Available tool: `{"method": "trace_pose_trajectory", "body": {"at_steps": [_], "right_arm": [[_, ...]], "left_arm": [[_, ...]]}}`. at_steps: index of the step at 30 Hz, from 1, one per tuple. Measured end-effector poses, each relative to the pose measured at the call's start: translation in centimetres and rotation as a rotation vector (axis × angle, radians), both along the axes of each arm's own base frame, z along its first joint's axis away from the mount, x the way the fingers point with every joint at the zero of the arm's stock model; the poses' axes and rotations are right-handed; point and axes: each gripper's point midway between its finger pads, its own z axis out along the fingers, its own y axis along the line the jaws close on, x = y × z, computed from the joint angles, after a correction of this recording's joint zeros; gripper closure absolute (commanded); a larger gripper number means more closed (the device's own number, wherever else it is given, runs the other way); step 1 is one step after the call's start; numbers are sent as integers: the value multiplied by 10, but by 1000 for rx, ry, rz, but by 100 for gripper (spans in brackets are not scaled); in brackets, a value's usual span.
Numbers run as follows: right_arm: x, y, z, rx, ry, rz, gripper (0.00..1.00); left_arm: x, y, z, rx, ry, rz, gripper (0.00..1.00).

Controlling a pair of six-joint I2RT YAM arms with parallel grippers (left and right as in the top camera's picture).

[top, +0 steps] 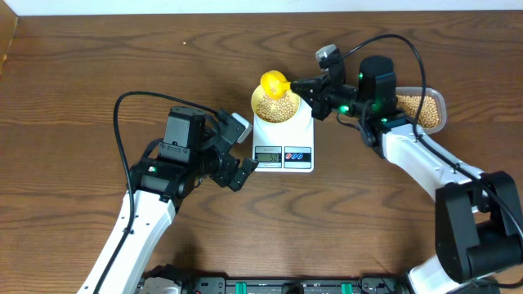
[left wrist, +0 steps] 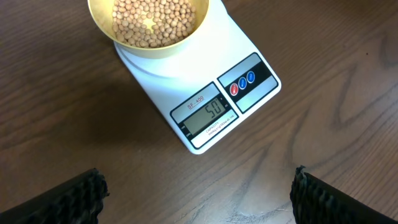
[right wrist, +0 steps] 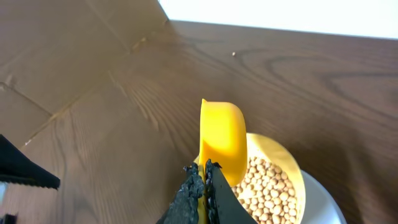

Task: Scoop item into bowl and weigh 50g on scale
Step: 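Carry the yellow scoop rightward to the clear soybean tub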

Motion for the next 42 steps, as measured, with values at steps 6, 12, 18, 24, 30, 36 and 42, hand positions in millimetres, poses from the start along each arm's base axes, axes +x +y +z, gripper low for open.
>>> {"method": "trace_pose_trajectory", "body": {"at_steps": [6,12,18,24,30,36,42], "right_arm": [[2,-19,32,42,-18,-51,99],[-2,-46,41,41,48,-111,99],[-3,-86,50,41,94,-202,99],[-10,-138,66,33,116,-321,99],[-23,-184,69,-12,122,-414,99],[-32,-216,62,-73,119,-466,99],[-36,-246,54,-137,100,-510,99]], "left_arm": [[0,0,0,0,0,0,3],[0,0,0,0,0,0,3],[0,0,0,0,0,0,3],[0,0,0,0,0,0,3],[0,0,0,0,0,0,3],[0,0,0,0,-1,0,3],[0,0,0,0,0,0,3]]}}
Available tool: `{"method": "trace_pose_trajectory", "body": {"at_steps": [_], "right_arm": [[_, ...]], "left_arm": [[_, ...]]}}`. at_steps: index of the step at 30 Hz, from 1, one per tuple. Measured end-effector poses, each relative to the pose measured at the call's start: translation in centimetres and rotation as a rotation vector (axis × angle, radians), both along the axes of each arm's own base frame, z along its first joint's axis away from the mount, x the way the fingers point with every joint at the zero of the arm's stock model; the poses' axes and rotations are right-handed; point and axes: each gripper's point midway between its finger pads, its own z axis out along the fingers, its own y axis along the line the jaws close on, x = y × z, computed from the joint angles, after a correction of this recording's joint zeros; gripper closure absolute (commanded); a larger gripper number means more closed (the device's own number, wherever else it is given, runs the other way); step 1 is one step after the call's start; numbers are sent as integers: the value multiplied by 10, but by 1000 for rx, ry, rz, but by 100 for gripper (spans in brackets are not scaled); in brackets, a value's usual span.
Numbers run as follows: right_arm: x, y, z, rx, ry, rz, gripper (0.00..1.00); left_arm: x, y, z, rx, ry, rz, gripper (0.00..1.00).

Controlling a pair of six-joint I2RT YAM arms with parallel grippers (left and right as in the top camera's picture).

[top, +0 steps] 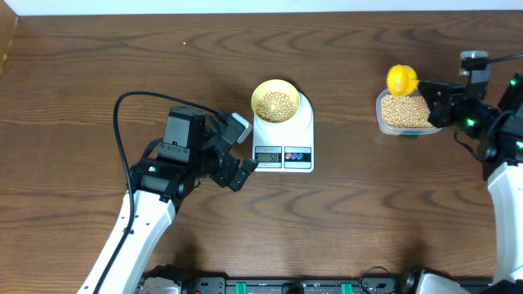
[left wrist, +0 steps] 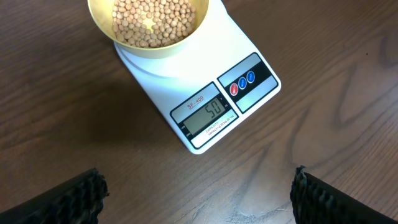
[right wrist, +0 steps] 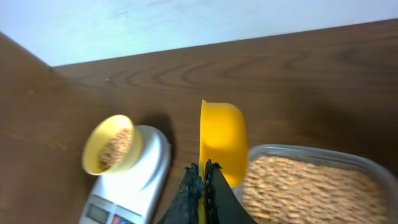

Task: Scoop item into bowl and weigh 50g on scale
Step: 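Carry the yellow scoop rightward to the clear soybean tub, then lower the scoop into the tub and release it with the right gripper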

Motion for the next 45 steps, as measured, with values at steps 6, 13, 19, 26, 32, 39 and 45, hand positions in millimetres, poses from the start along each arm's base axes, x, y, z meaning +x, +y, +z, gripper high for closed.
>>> {"method": "trace_pose_trajectory", "body": {"at_steps": [6,13,19,26,32,39,45], "right_arm": [[-4,-27,-8,-81,-4,-39,99],[-15,-31,-24,-164,29,-2,99],[-22,-39,-37,-264,64,4,99],[-20,-49,-43,-474,16,63,99],[-16,-33,-49,-696,-43,202,99],[-12,-23,-56,-875,-35,263,99],[-12,-30,-58,-744,58,108,99]], "left_arm": [[0,0,0,0,0,0,3],[0,0,0,0,0,0,3],[0,0,0,0,0,0,3],[0,0,0,0,0,0,3],[0,0,0,0,0,0,3],[0,0,0,0,0,0,3],[0,0,0,0,0,0,3]]}}
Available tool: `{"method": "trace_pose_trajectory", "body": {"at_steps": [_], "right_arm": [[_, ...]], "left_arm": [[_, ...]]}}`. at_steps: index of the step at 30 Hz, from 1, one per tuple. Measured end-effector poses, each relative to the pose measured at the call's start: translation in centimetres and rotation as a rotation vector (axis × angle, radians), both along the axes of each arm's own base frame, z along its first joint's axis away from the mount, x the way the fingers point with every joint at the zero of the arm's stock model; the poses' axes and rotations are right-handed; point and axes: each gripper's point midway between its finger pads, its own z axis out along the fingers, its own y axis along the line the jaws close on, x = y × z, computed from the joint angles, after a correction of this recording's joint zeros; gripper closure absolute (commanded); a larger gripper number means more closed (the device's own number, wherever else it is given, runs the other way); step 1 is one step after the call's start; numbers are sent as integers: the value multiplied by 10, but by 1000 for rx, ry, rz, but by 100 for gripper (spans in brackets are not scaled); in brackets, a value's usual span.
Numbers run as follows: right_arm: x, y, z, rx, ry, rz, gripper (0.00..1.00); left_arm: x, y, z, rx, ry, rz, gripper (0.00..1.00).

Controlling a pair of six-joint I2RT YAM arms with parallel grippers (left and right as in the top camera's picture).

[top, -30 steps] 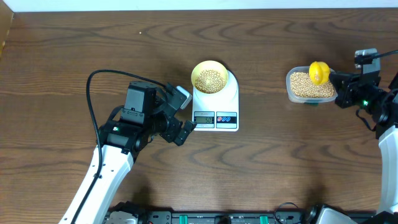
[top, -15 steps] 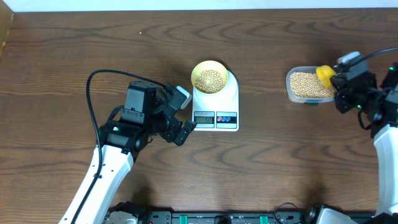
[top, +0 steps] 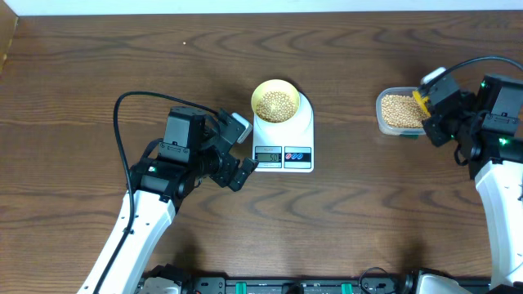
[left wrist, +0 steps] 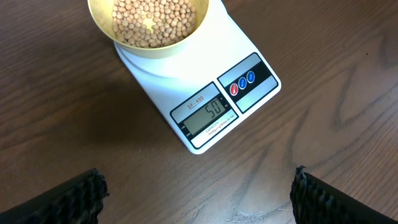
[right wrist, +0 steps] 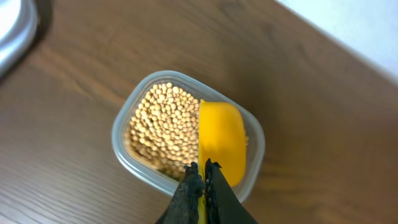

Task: Scoop item into bowl and weigh 50g on scale
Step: 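Lower the scoop into the tub and release it with the right gripper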

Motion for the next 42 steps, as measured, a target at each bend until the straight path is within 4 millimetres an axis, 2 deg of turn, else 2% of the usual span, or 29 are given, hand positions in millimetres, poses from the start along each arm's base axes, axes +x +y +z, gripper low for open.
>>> {"method": "trace_pose_trajectory", "body": {"at_steps": [12,19,23,28,31,33,35,36,37,39,42], "right_arm": [[0,-9,-2,548,84,-620,98],[-1,-24,-8,679,85,-877,98],[0,-27,-22,726,118,-976,99],[3,-29,-48,756,182,-1062,94],[6,-29,-63,758,217,-1090,75],[5,-28,-71,755,244,-1098,53],[3,-27,-77,747,266,-1099,39],[3,-26,-77,749,270,-1100,23],[2,-26,-77,745,273,-1093,13],[1,-25,-75,746,272,-1093,1],[-1,-26,-61,751,237,-1077,1]], "left_arm": [[0,0,0,0,0,0,3],[0,0,0,0,0,0,3],[0,0,0,0,0,0,3],[0,0,0,0,0,0,3],[0,0,0,0,-1,0,3],[0,0,0,0,0,0,3],[0,0,0,0,0,0,3],[0,0,0,0,0,0,3],[0,0,0,0,0,0,3],[0,0,0,0,0,0,3],[0,0,0,0,0,0,3]]}}
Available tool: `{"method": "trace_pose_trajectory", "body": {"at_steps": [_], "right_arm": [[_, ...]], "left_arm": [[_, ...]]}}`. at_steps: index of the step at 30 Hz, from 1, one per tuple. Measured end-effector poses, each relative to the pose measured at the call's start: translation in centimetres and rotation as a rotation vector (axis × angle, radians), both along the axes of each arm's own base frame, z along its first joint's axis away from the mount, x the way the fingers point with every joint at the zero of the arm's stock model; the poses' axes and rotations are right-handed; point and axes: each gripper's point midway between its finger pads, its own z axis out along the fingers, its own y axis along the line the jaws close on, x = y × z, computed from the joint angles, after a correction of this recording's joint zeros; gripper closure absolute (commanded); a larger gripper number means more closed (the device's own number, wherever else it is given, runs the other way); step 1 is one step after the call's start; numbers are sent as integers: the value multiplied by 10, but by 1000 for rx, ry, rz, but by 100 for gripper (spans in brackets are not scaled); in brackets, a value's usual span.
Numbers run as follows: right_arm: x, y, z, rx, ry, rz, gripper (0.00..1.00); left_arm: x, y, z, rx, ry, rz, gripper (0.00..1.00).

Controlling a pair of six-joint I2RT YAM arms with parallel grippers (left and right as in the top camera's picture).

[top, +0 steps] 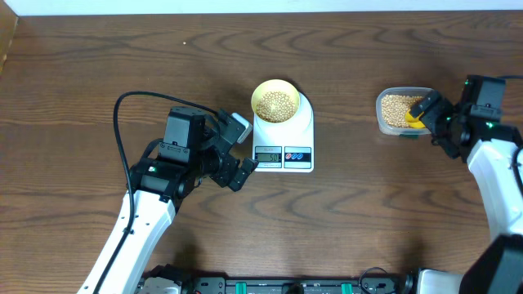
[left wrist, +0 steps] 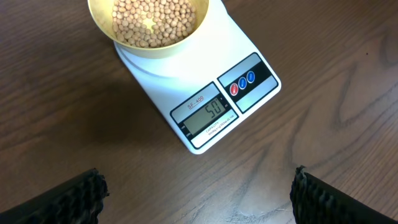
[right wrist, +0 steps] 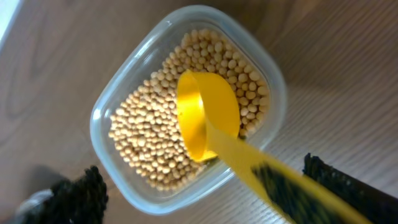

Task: Scoop item into bowl and weigh 50g on scale
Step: 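Lower the scoop into the tub and release it with the right gripper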

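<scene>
A yellow bowl (top: 255, 95) of soybeans stands on the white scale (top: 301, 131). In the left wrist view the scale's display (left wrist: 213, 110) reads 50. My left gripper (top: 243, 149) hangs open just left of the scale, nothing between its fingers. At the right a clear container (top: 381, 103) holds more soybeans. The yellow scoop (right wrist: 208, 121) lies with its cup on those beans and its handle over the rim. My right gripper (right wrist: 208, 191) is open, its fingers wide on either side of the handle.
The brown wooden table (top: 98, 65) runs to a white wall at the back. A black cable (top: 122, 122) loops from the left arm. The right arm (top: 498, 171) reaches in from the right edge.
My right gripper was shut on the scoop's handle above the container. Now it is open and the scoop rests on the beans in the container. The left arm has not moved.
My right gripper held the scoop tipped over the bowl while the scale read 50. Then it held the scoop near the container at the right, then right above the beans. Now the scoop lies in the container, let go. The scale still reads 50.
</scene>
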Motion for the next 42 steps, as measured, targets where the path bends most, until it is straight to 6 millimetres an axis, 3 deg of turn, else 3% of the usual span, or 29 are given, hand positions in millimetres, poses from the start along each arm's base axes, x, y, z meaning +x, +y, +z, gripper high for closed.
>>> {"method": "trace_pose_trajectory", "body": {"at_steps": [6,14,23,31,42], "right_arm": [[-17,-5,40,-45,-73,-7,1],[-45,-22,55,-202,-34,10,1],[-47,-28,85,-478,-87,268,1],[-44,-9,87,-582,-119,569,1],[-47,2,84,-567,-127,652,1]], "left_arm": [[0,0,0,0,0,0,3],[0,0,0,0,0,-1,3],[0,0,0,0,0,0,3],[0,0,0,0,0,0,3],[0,0,0,0,0,0,3]]}}
